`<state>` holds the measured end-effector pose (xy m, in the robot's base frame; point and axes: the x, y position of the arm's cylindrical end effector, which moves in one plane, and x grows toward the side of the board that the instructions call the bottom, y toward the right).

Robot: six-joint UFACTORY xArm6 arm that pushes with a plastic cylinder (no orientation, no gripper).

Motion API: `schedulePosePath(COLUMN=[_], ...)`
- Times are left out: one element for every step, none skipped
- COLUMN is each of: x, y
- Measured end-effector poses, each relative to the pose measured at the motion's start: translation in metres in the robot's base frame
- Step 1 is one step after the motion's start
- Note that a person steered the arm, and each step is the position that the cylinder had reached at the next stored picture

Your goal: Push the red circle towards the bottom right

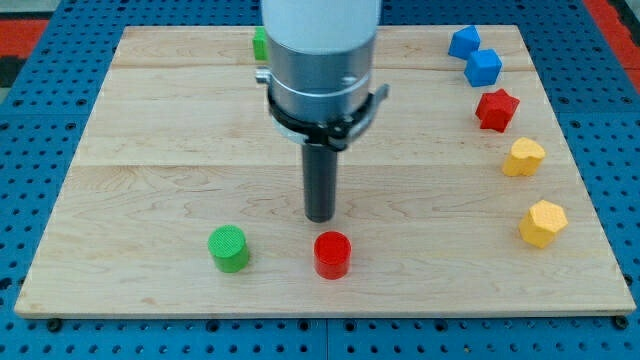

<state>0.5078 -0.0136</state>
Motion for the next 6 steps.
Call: schedulePosePath(x=[0.023,0.027,0.037,0.053,0.068,0.083], y=[-0.023,-0.003,-0.003,-0.003,-0.005,-0.009])
